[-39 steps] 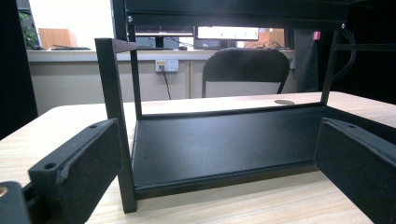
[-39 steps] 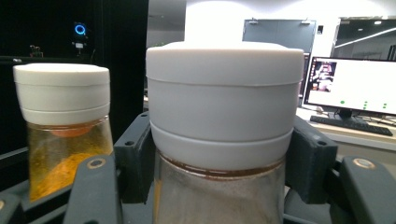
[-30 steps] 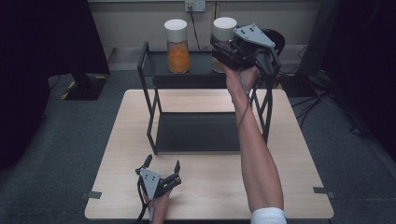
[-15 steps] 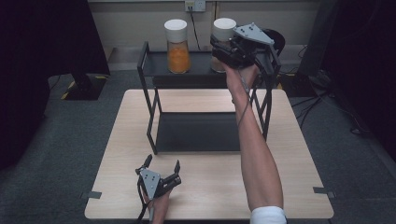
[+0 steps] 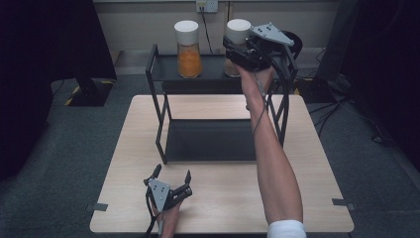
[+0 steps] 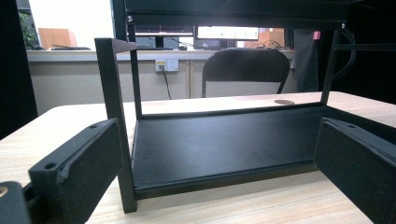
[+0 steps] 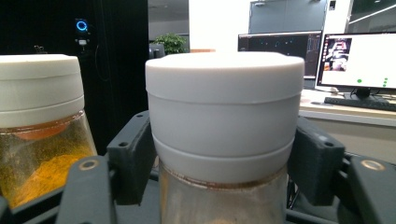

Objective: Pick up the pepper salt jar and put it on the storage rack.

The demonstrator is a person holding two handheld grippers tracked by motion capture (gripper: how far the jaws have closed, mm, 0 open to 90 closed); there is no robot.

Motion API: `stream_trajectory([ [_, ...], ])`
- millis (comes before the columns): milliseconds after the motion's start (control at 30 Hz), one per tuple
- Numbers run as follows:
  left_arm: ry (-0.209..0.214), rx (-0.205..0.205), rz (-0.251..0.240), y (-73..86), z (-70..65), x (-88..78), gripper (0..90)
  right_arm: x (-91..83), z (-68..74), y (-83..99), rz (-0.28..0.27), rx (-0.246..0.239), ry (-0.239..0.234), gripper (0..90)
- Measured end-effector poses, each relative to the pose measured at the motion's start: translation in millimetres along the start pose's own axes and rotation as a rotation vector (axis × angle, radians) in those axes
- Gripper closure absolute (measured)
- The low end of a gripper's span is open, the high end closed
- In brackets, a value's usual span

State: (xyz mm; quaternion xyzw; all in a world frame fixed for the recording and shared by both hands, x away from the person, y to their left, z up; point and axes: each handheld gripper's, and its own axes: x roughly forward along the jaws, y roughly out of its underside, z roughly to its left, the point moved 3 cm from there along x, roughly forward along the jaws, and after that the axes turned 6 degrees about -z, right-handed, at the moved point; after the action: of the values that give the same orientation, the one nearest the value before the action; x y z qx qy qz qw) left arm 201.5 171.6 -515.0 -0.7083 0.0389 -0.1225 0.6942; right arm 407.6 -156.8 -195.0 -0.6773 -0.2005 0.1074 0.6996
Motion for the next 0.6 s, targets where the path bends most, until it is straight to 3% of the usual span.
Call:
stream_trajectory([
  [200, 0.0, -0.001, 0.0, 0.1, -0.1, -0.1, 0.5, -4.5, 7.1, 3.6, -0.032, -0.029, 0.022, 13.7],
  [300, 0.0, -0.001, -0.001, 0.1, -0.1, 0.0, 0.6, -6.3, 10.0, 4.7, -0.04, -0.017, 0.041, 2.6],
  [600, -0.001, -0.001, 0.0, 0.0, -0.2, 0.0, 0.6, -19.9, 11.7, 11.2, -0.07, -0.023, 0.035, 0.0],
])
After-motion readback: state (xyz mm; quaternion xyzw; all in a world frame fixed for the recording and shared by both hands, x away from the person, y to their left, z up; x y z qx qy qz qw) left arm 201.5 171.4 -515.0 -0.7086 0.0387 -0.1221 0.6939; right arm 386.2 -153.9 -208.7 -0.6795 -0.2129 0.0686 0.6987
